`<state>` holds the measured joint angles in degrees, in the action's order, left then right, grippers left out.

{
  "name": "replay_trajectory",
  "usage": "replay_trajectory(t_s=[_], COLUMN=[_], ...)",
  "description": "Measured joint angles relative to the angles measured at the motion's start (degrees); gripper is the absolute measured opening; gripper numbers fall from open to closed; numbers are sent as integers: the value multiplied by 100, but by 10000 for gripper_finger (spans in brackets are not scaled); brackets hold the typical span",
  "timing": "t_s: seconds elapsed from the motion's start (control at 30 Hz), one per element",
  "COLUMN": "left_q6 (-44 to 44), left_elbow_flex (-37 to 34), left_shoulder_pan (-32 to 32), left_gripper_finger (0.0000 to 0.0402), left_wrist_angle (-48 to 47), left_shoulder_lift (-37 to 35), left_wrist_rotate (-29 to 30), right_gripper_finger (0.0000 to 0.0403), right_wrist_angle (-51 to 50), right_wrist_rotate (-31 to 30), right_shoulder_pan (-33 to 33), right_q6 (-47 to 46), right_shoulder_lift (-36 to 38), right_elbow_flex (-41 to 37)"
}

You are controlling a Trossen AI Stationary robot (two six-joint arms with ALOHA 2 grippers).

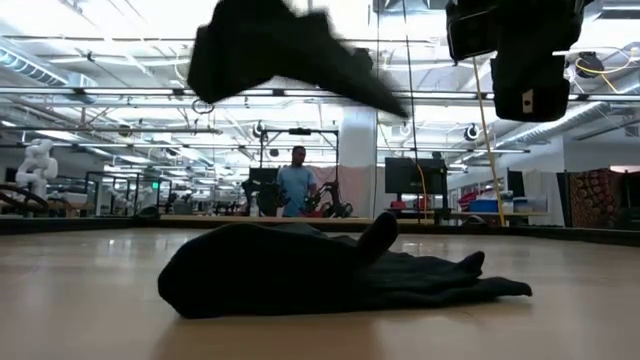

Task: Roll napkin
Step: Fold the black napkin

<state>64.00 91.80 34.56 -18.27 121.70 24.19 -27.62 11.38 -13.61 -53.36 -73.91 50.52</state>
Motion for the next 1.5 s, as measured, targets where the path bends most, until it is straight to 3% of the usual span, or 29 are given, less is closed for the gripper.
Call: replay_trajectory(t_s=[0.2,0.47,0.67,0.87,1.13,1.23,1.37,1.5], left_q6=[315,469,473,423,16,184,566,197], left_elbow_flex=[374,399,402,400,373,402,574,515], left_shoulder_pan=[3,23,47,-65,-185,-154,-24,170], left_gripper_finger=[272,229,204,188,89,70,93,161], left_wrist_angle=[-996,-1109,-1138,-1295,-1258,-1202,-1121,-420], left_shoulder_lift=[321,425,661,646,648,619,606,619], left_wrist_rotate=[52,-36,-103,373,114,109,97,415], right_gripper_finger=[36,36,36,36,36,36,36,36], right_wrist_angle=[-133,-419,-632,-632,-601,-601,-599,-595], right_wrist_rotate=[-134,-622,-1129,-1634,-2207,-2340,-2488,-2558], right_shoulder_pan=[0,-115,-557,-1050,-1593,-1719,-1809,-1804], right_q6=[-213,-760,-1538,-2239,-2952,-3105,-3170,-3156], right_shoulder_lift=[-2,-2,-2,-2,-2,-2,-4,-4], right_elbow_flex=[0,-2,-4,-4,-4,-4,-4,-4])
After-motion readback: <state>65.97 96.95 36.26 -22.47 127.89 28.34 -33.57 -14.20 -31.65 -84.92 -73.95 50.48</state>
